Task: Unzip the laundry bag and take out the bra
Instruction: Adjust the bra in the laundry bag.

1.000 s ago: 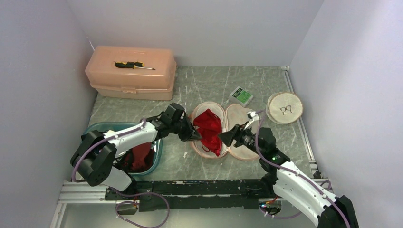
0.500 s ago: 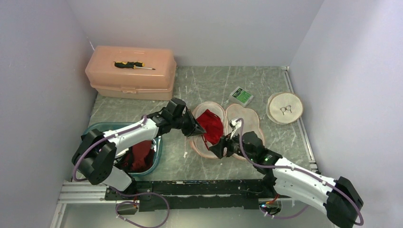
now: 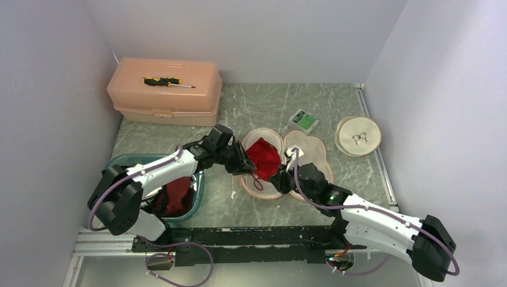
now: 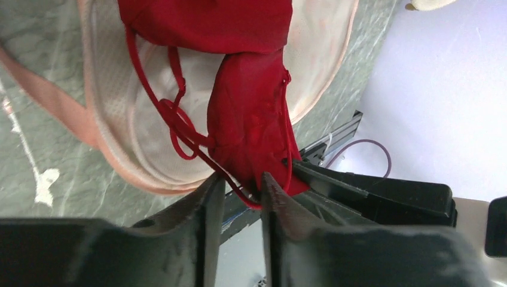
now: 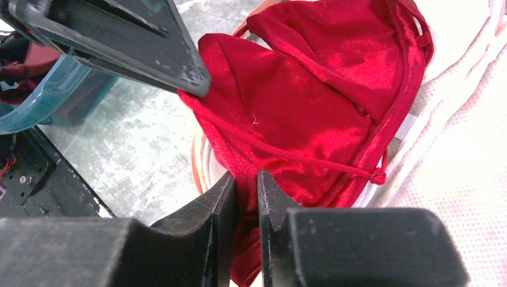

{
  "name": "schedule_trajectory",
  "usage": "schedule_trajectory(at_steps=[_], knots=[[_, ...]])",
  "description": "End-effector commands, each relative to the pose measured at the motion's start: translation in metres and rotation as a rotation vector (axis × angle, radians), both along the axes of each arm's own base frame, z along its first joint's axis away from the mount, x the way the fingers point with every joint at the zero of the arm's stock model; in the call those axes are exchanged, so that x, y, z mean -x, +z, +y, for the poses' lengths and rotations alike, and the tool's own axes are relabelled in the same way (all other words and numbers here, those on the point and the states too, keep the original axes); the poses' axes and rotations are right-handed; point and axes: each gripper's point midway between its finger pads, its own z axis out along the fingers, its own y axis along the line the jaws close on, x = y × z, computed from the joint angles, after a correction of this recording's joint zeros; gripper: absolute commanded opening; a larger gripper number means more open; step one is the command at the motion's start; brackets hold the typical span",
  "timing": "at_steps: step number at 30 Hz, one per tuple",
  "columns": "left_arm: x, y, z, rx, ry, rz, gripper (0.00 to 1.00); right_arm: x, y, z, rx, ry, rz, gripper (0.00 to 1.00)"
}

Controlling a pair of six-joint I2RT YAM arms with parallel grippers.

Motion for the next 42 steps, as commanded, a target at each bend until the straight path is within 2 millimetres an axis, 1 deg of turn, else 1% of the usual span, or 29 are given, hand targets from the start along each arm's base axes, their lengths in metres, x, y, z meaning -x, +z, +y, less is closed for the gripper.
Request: schedule_trajectory(at_steps=[1, 3, 5, 7, 9, 11, 14, 17, 19, 20, 25, 30, 34, 37, 39, 42], knots=[[-0.002, 0.024, 0.019, -0.05, -0.017, -0.138, 0.41, 0.0, 0.02, -0.004, -0.008, -0.006, -0.037, 0.2], [-0.003, 0.024, 0.028, -0.09, -0.005, -0.176, 0.52, 0.003, 0.023, -0.007, -0.024, -0.013, -0.033, 0.18], [-0.007, 0.024, 0.038, -0.131, 0.018, -0.213, 0.59, 0.01, 0.02, -0.011, -0.026, -0.008, -0.01, 0.16], [-0.014, 0.024, 0.047, -0.17, 0.05, -0.25, 0.63, 0.015, 0.016, -0.012, -0.032, 0.002, 0.008, 0.17], [-0.024, 0.021, 0.052, -0.198, 0.073, -0.281, 0.64, 0.018, 0.01, -0.013, -0.029, 0.005, 0.031, 0.17], [-0.036, 0.016, 0.053, -0.206, 0.089, -0.292, 0.64, 0.02, 0.0, -0.012, -0.026, 0.005, 0.056, 0.17], [-0.054, 0.005, 0.047, -0.195, 0.079, -0.283, 0.64, 0.023, -0.015, -0.012, -0.023, 0.003, 0.087, 0.18], [-0.07, -0.005, 0.038, -0.165, 0.054, -0.224, 0.63, 0.022, -0.019, -0.01, -0.035, 0.002, 0.088, 0.18], [-0.079, -0.014, 0.032, -0.149, 0.043, -0.18, 0.62, 0.022, -0.022, -0.009, -0.029, 0.004, 0.091, 0.18], [-0.081, -0.022, 0.029, -0.142, 0.036, -0.151, 0.62, 0.023, -0.023, -0.009, -0.024, 0.007, 0.091, 0.19], [-0.095, -0.02, 0.014, -0.083, 0.024, -0.137, 0.61, 0.023, -0.025, -0.008, -0.012, 0.015, 0.091, 0.2], [-0.113, -0.021, 0.008, -0.121, -0.005, -0.16, 0.58, 0.024, -0.026, -0.007, -0.008, 0.022, 0.095, 0.23], [-0.116, -0.032, -0.001, -0.125, -0.059, -0.14, 0.48, 0.024, -0.026, -0.006, -0.01, 0.029, 0.094, 0.25], [-0.113, -0.045, 0.001, -0.148, -0.072, -0.108, 0.47, 0.024, -0.025, -0.006, -0.01, 0.029, 0.093, 0.26], [-0.111, -0.048, 0.001, -0.141, -0.078, -0.105, 0.47, 0.023, -0.025, -0.005, -0.009, 0.029, 0.089, 0.27], [-0.107, -0.048, -0.001, -0.125, -0.101, -0.102, 0.47, 0.022, -0.025, -0.004, -0.009, 0.027, 0.085, 0.28]])
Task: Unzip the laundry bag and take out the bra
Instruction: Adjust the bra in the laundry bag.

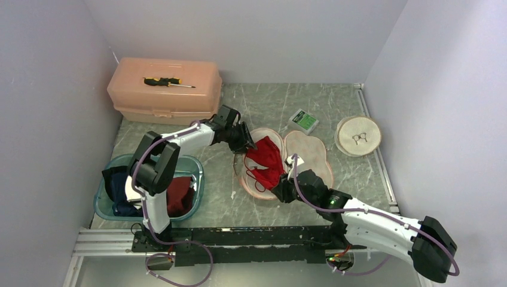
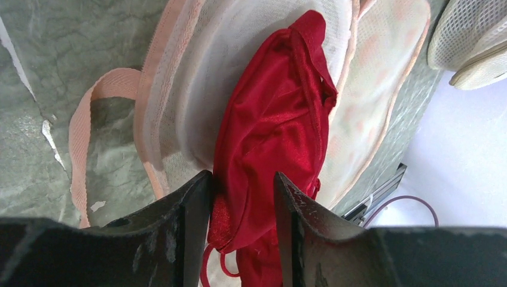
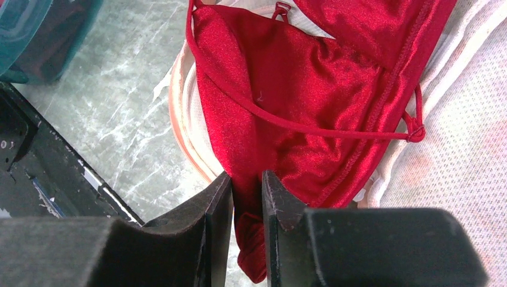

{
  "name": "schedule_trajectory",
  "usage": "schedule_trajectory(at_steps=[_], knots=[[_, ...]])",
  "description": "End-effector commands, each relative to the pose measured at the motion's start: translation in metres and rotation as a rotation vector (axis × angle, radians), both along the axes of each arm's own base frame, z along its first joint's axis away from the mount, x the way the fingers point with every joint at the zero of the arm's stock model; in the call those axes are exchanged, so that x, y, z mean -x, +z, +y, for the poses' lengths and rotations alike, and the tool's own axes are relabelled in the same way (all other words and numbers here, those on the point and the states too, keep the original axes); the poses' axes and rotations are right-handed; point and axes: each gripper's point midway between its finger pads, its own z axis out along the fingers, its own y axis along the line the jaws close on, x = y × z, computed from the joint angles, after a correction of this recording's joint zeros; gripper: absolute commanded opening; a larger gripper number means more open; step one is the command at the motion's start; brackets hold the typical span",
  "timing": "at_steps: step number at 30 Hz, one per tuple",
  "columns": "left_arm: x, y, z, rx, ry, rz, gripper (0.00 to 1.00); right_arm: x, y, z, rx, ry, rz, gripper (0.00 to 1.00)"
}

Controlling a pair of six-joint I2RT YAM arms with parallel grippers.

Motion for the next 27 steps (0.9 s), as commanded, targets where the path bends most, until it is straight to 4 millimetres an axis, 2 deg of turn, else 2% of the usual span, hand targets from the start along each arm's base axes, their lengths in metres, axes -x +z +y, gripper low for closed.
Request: schedule_trajectory(at_steps=[1, 5, 7, 9, 13, 17, 21, 27], knots=[[0.009, 0.004, -0.005, 0.032, -0.07, 0.0, 0.46, -0.008, 0.016, 0.011, -0.049, 0.009, -0.047, 0.28], [0.013, 0.002, -0.008, 0.038, -0.095, 0.007, 0.43, -0.01, 0.012, 0.014, -0.041, 0.01, -0.042, 0.28], [0.013, -0.001, -0.007, 0.033, -0.099, 0.011, 0.33, -0.011, 0.012, 0.015, -0.04, 0.008, -0.043, 0.28], [0.013, 0.0, -0.007, 0.031, -0.091, 0.012, 0.19, -0.014, 0.014, 0.015, -0.038, 0.001, -0.05, 0.28], [0.009, 0.022, -0.007, 0.06, -0.083, -0.064, 0.04, -0.021, 0.018, 0.011, -0.029, -0.042, -0.078, 0.28], [0.003, 0.051, -0.005, 0.079, -0.099, -0.195, 0.03, -0.03, 0.036, 0.011, -0.038, -0.07, -0.12, 0.28], [0.004, 0.065, -0.001, 0.044, -0.145, -0.302, 0.03, -0.039, 0.057, 0.006, -0.053, -0.113, -0.174, 0.26], [0.013, 0.093, -0.002, -0.017, -0.227, -0.54, 0.03, -0.036, 0.086, 0.014, -0.099, -0.051, -0.233, 0.21]])
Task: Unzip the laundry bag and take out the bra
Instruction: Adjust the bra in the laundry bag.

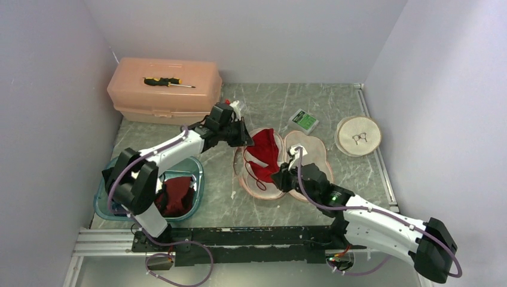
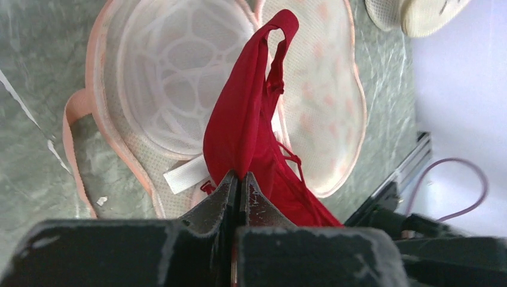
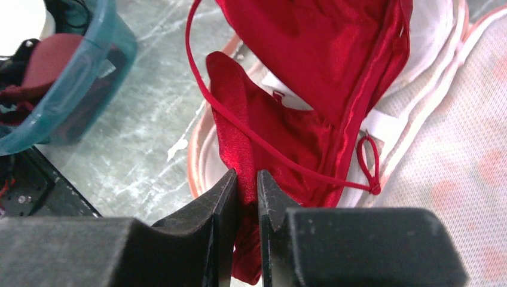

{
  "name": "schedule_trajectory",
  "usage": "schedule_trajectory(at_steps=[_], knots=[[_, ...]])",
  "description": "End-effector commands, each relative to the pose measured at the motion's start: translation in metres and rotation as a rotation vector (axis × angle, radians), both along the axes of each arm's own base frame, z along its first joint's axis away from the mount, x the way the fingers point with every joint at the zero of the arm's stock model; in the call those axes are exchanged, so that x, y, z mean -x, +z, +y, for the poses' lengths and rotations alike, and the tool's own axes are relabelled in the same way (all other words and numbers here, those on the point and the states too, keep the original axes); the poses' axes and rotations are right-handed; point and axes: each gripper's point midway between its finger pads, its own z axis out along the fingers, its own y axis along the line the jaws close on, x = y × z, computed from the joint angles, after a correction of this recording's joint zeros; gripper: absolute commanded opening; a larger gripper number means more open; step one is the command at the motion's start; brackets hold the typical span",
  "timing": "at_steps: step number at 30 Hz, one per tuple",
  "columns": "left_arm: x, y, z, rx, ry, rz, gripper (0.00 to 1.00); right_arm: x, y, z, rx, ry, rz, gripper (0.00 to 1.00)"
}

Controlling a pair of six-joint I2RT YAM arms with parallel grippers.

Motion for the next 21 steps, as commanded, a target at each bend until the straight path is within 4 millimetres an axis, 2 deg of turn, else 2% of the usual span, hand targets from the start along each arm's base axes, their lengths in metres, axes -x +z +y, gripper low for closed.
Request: schedule_trajectory(at_steps=[1, 5, 11, 16, 21], knots=[[0.003, 0.038, -0.003, -0.043, -0.072, -0.285, 0.03, -0.002, 0.045, 0.013, -0.068, 0.066, -0.108, 0.2], [0.001, 0.059, 0.004, -0.094, -0.073, -0.434, 0.03, 0.01, 0.065, 0.024, -0.089, 0.176, -0.143, 0.18], [0.002, 0.099, 0.016, -0.107, -0.117, -0.683, 0.03, 0.013, 0.088, 0.018, -0.15, 0.158, -0.16, 0.17], [0.017, 0.102, 0.011, -0.105, -0.233, -0.712, 0.03, 0.003, 0.097, 0.01, -0.17, 0.084, -0.172, 0.15], [0.051, 0.088, 0.003, -0.08, -0.37, -0.667, 0.03, -0.007, 0.106, -0.003, -0.194, 0.001, -0.203, 0.13]])
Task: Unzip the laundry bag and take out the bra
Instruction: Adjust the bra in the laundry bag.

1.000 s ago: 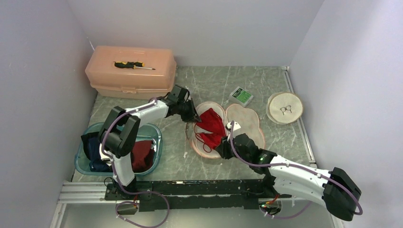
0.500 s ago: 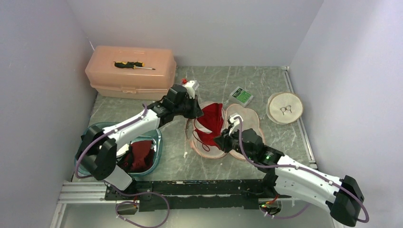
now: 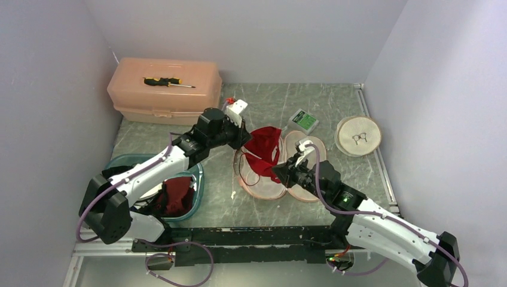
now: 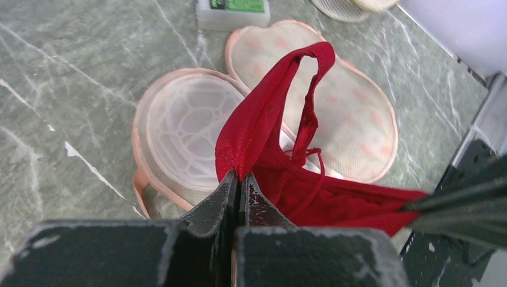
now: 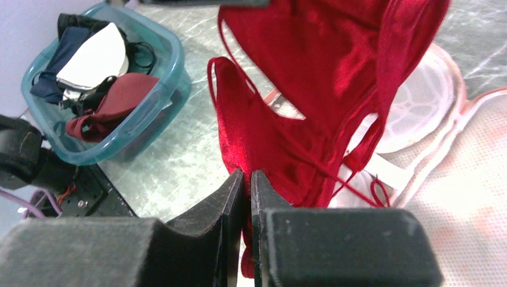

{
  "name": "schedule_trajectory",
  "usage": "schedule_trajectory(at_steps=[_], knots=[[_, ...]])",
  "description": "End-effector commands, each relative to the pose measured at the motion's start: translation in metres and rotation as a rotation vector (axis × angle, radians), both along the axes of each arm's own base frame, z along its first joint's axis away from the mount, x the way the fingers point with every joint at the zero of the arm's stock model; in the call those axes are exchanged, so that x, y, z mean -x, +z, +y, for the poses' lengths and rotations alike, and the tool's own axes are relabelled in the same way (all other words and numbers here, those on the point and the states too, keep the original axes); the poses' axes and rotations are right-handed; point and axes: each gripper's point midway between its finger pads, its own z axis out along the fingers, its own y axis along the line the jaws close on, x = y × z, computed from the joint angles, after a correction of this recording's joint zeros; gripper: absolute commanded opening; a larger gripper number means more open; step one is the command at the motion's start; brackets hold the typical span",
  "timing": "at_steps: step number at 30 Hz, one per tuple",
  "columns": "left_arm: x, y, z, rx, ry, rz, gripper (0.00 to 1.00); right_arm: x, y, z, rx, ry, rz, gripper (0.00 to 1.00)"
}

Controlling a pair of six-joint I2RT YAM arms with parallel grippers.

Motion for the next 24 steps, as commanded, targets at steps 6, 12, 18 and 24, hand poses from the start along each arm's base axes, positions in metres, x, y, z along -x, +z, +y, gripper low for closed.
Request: schedule_trajectory(at_steps=[6, 12, 18, 24], knots=[[0.062, 0.007, -0.013, -0.001, -0.301, 0.0, 0.03, -0.02, 0.047, -0.019, -0.118, -0.143, -0.079, 0.12], [0.068, -0.014, -0.021, 0.029, -0.293, 0.154, 0.03, -0.044, 0.023, -0.028, -0.103, -0.25, -0.024, 0.11], [0.069, -0.045, -0.03, 0.126, -0.229, 0.307, 0.03, -0.06, -0.001, -0.033, -0.132, -0.279, 0.062, 0.11], [0.06, -0.064, -0.034, 0.203, -0.155, 0.414, 0.03, -0.067, -0.007, -0.037, -0.116, -0.304, 0.085, 0.1]])
